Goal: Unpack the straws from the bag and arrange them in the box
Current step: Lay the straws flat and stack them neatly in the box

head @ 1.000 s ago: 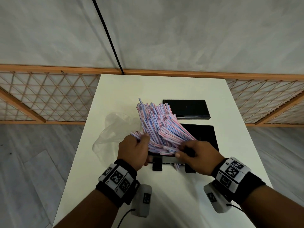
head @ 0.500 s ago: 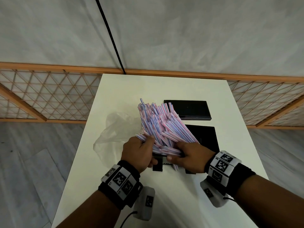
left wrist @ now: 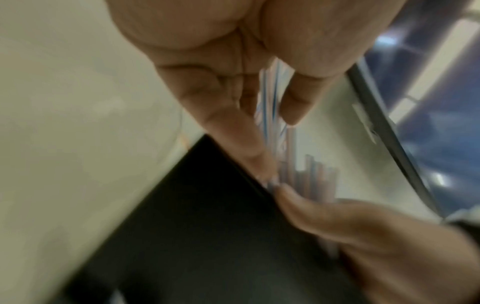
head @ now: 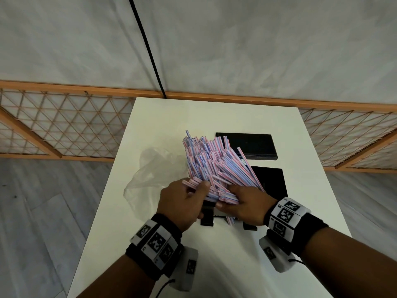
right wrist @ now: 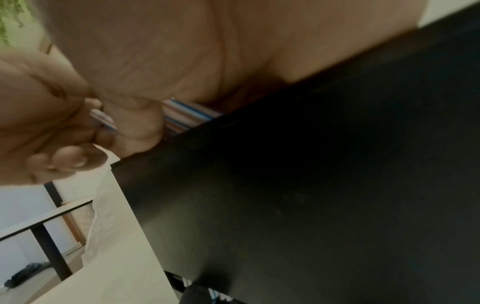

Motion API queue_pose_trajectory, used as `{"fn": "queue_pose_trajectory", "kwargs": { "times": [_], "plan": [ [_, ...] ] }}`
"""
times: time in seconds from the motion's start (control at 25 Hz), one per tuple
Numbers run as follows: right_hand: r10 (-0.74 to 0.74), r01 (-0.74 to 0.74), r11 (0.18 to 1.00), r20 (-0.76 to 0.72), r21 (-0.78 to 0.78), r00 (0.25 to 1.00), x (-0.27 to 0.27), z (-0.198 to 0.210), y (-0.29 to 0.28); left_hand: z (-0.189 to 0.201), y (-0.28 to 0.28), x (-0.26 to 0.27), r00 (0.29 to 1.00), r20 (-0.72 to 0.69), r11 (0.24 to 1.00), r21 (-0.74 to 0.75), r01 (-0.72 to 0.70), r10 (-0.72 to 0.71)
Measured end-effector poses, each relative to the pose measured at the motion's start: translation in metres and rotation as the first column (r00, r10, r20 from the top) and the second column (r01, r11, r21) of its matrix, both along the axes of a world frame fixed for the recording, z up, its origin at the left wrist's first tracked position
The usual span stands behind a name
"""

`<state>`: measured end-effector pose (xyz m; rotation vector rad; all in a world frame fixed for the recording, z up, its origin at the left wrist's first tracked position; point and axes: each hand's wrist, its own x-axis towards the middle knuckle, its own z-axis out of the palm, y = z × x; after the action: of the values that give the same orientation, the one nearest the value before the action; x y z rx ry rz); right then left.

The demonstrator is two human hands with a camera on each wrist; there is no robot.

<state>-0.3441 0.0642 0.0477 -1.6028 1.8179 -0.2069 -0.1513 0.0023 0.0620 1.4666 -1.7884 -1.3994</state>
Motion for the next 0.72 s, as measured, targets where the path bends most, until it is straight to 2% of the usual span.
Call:
{"fn": "queue_pose_trajectory", "kwargs": {
  "times": [0.04, 0.12, 0.2, 0.28, 0.44, 0.72],
  "plan": [
    [0.002, -0.002, 1.0, -0.026, 0.002, 1.0, -0.001, 0.0, 0.0, -0.002, -0.003, 0.004, 0.998, 0.045, 0.997, -0.069, -0.03, 0.034],
    [-0.018, 0.02, 0.999, -0.068, 0.035, 0.998, -0.001, 0.002, 0.0, -0.003, -0.009, 0.006, 0.994, 0.013, 0.994, -0.014, -0.11, 0.111],
    [-0.037, 0.043, 0.995, -0.07, 0.088, 0.997, -0.001, 0.002, -0.001, -0.003, -0.011, 0.002, 0.994, -0.005, 0.991, 0.085, -0.107, 0.108],
    [-0.05, 0.053, 0.991, -0.025, 0.126, 0.998, -0.001, 0.0, -0.004, -0.006, -0.007, -0.002, 0.998, 0.011, 0.997, 0.044, -0.062, 0.062],
    [-0.017, 0.024, 0.988, -0.049, 0.154, 0.999, -0.004, -0.001, -0.008, -0.011, 0.002, -0.009, 0.991, -0.127, 0.989, -0.131, -0.066, 0.049],
    [0.052, -0.037, 0.949, -0.041, 0.314, 0.998, -0.011, 0.018, -0.02, -0.015, 0.008, -0.024, 0.954, -0.294, 0.993, -0.075, -0.086, 0.061]
  ]
}}
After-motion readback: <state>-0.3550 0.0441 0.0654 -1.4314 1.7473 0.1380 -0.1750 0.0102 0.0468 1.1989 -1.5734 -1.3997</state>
